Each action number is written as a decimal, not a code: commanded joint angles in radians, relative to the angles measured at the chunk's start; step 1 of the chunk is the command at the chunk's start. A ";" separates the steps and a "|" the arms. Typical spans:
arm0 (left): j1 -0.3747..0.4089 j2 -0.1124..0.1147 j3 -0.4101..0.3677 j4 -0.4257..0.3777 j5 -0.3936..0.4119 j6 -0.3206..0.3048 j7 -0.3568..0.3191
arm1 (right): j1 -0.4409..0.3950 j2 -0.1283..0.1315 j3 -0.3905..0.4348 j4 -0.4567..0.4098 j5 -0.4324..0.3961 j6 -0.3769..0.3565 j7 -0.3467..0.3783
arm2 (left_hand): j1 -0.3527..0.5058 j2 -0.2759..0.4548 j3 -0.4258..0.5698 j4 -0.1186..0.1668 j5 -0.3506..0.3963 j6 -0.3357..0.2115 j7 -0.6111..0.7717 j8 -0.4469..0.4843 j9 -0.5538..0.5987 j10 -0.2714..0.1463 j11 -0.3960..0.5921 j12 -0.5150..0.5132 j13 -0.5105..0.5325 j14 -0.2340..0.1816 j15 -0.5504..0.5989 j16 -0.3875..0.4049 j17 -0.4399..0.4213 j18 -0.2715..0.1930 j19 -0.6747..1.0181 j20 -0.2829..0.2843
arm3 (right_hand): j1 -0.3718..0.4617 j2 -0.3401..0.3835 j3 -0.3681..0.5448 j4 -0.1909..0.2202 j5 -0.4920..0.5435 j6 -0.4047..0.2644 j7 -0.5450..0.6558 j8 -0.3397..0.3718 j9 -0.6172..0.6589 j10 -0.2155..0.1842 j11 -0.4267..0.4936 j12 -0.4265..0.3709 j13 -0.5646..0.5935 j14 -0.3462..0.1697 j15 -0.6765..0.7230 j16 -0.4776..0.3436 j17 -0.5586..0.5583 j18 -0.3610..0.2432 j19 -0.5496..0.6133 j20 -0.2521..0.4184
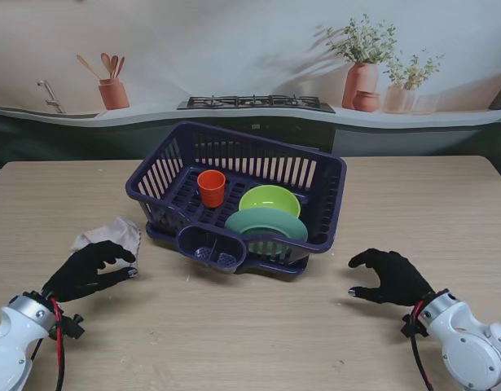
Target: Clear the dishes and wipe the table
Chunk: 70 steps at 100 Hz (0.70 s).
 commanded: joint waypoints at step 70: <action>0.014 0.010 -0.013 -0.008 0.003 -0.105 -0.023 | -0.023 -0.001 -0.009 -0.016 -0.012 -0.024 0.018 | -0.068 -0.143 0.281 0.008 -0.059 -0.040 0.012 0.056 -0.032 -0.046 -0.020 -0.027 -0.017 -0.046 -0.041 -0.010 -0.018 -0.017 -0.050 -0.059 | 0.023 -0.047 -0.218 0.061 -0.079 0.039 0.011 -0.002 -0.083 0.006 0.026 0.000 -0.065 -0.005 0.015 0.005 -0.035 -0.029 -0.009 -0.002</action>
